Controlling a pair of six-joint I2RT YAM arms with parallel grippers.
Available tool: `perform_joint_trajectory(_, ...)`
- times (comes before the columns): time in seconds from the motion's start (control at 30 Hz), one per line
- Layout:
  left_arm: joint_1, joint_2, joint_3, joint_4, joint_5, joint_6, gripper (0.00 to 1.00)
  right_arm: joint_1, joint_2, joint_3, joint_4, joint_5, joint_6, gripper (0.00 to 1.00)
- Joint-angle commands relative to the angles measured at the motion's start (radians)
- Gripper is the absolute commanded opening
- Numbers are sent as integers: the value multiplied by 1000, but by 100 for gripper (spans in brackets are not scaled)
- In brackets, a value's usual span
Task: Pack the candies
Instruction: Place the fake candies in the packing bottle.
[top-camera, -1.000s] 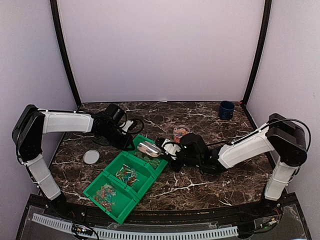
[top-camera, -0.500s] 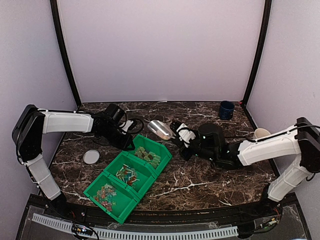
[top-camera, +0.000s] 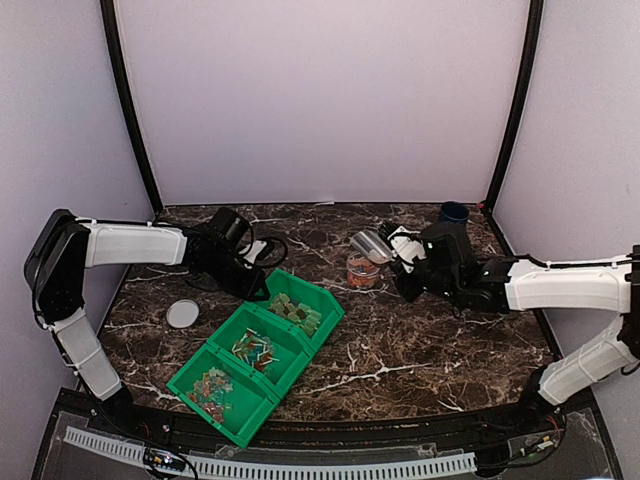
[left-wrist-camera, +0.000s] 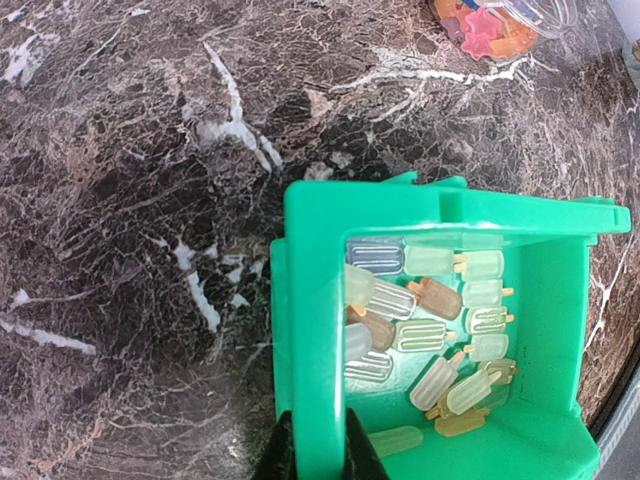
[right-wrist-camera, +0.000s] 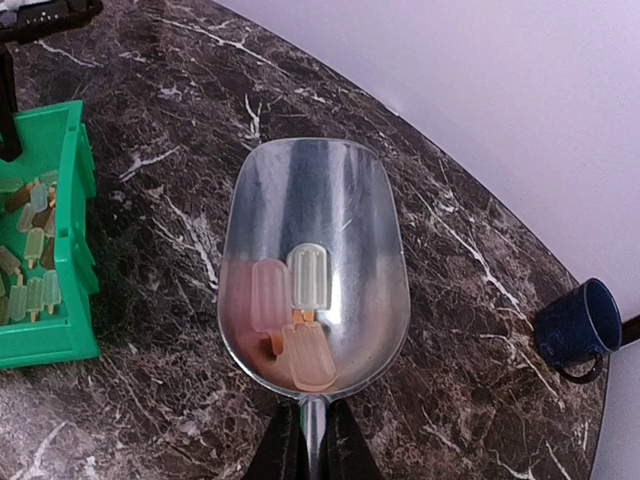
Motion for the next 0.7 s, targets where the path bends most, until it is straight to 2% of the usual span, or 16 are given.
perform_joint_trajectory(0.0,0,-58,31,24,52,-25,0,-21,-6,87,-201,25,19,0)
perform_joint_trajectory(0.27,0,-55,31,24,54,-26,0,-22,100,261,-462,55,69,0)
perform_joint_trajectory(0.67,0,-52,33,23,52,-24,0,-23,217,436,-661,101,75,0)
